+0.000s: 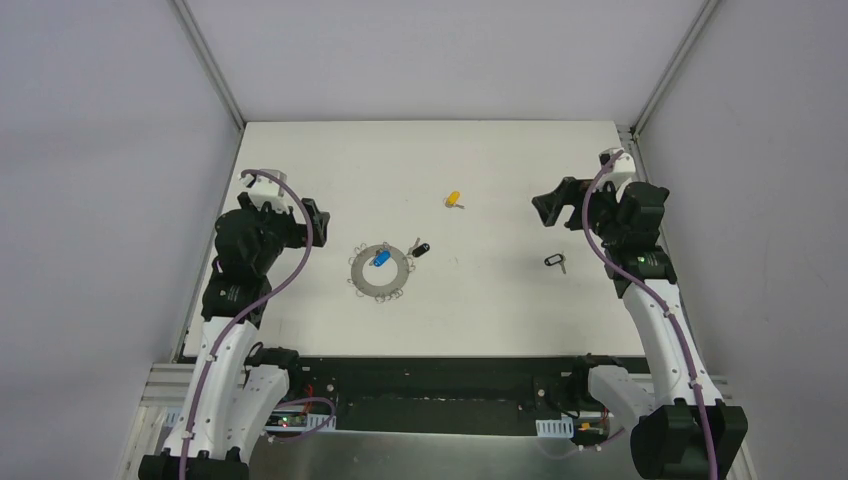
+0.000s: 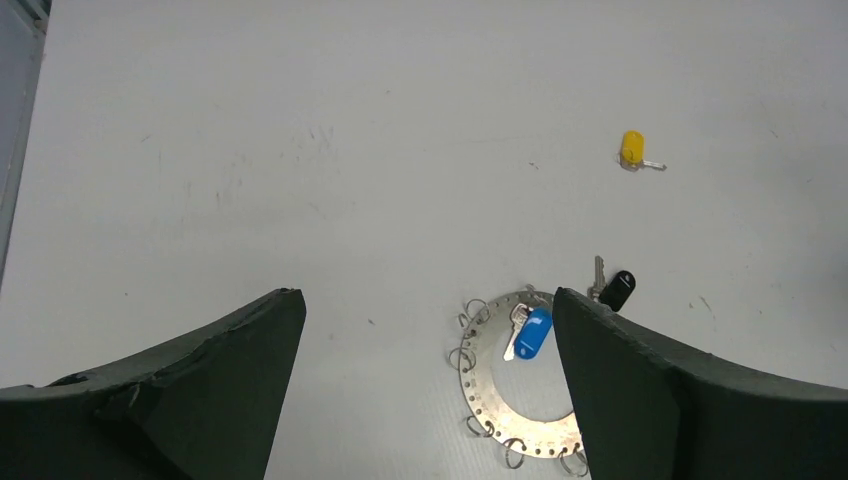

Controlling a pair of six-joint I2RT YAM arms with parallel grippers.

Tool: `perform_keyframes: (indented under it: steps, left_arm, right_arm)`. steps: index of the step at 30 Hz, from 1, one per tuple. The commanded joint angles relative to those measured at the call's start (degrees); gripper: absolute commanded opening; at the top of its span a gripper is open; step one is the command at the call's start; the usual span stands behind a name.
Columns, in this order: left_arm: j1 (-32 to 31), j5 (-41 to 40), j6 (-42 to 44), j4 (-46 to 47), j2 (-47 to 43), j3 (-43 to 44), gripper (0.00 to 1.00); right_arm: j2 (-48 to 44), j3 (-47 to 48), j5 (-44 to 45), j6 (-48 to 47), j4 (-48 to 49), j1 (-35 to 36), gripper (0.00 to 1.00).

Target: Put the keys on the keyring

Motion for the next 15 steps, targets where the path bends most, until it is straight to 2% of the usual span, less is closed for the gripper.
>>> perform_keyframes:
  steps: [1,5,9,12,15]
  left_arm:
    - [0.46,1.05,-1.84,1.25,-0.26,0.14,0.99]
    - [0.41,1.33,-1.78,-0.06,0.44,0.59,0.99]
    - [0.46,1.69,1.55,-5.83,1.51,3.75,0.99]
    - [0.14,10.56,9.89,-13.09,3.68,7.35,1.00]
    - [-1.50,10.95,13.09,-17.78,6.51,9.71,1.00]
  right_arm:
    - [-0.15,0.38,-2.39,-1.08,0.87,-0.29,0.98]
    - [0.34,0.74,-2.01,-1.51,0.54,-0.27,0.98]
    - [0.93,0.93,-3.54,-3.32,-0.93,-0.28,0.98]
    - [2.14,1.16,-6.23,-5.38,-2.86,-0.11,0.98]
    - [3.89,1.91,-5.07,-8.66,-5.78,1.83,0.98]
